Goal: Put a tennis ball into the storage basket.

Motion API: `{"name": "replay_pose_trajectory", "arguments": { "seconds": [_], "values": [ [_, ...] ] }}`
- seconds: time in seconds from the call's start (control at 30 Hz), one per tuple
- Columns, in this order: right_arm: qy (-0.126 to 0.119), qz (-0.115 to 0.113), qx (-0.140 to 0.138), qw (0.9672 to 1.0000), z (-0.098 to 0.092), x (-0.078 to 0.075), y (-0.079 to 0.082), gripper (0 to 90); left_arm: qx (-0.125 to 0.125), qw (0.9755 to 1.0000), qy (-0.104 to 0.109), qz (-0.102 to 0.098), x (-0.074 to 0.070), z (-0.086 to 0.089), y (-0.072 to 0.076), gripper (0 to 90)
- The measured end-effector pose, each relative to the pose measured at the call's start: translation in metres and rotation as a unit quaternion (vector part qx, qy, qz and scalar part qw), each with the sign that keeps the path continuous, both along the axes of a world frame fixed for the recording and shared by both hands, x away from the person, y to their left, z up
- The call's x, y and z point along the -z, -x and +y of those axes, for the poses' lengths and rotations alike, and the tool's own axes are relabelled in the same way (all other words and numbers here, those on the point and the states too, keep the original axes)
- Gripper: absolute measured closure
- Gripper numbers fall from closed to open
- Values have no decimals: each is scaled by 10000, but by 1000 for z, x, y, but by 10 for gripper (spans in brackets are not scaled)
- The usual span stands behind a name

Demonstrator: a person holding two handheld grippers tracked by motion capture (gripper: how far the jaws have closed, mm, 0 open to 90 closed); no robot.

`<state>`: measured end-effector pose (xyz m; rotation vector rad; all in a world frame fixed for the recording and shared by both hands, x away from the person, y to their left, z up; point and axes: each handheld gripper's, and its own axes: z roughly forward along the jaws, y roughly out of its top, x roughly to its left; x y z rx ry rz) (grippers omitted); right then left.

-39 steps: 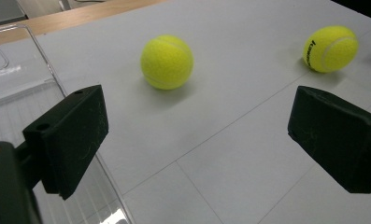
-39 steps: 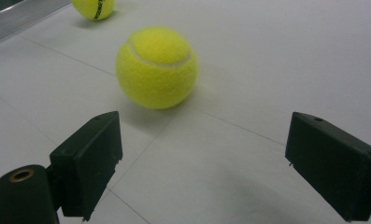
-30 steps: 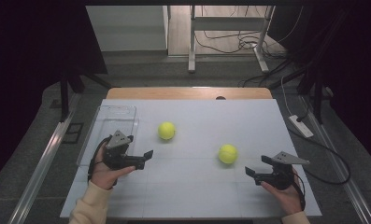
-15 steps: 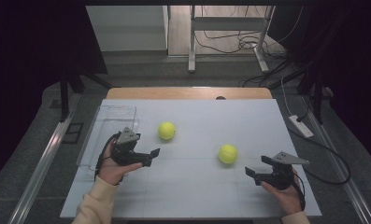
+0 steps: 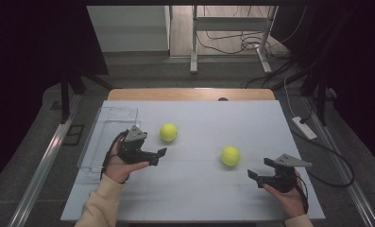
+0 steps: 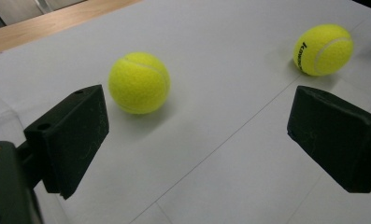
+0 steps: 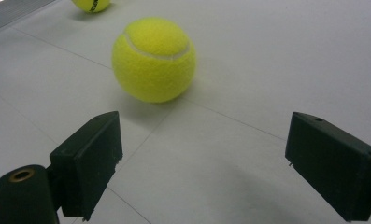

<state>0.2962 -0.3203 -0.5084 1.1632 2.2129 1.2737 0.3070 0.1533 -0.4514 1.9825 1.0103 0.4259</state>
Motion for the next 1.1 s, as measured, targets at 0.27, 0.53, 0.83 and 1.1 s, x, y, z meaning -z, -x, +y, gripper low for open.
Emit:
{"name": "replay_pose_trajectory", "arguments": {
  "seconds": [0.27, 0.53, 0.83, 1.1],
  "values": [
    [-11, 0, 23, 10000, -2, 1, 1, 111, 23, 10000, -43, 40, -1, -7, -6, 64],
    [-18, 2, -1, 10000, -2, 1, -1, 111, -69, 9999, -74, 78, -1, -10, -11, 61],
    [-30, -5, -30, 10000, -2, 1, -1, 111, -121, 9999, -87, 86, -3, -17, -20, 58],
    [-37, 11, -31, 10000, -2, 1, 0, 112, -278, 9995, -96, 145, -4, -19, -31, 57]
  ]
}}
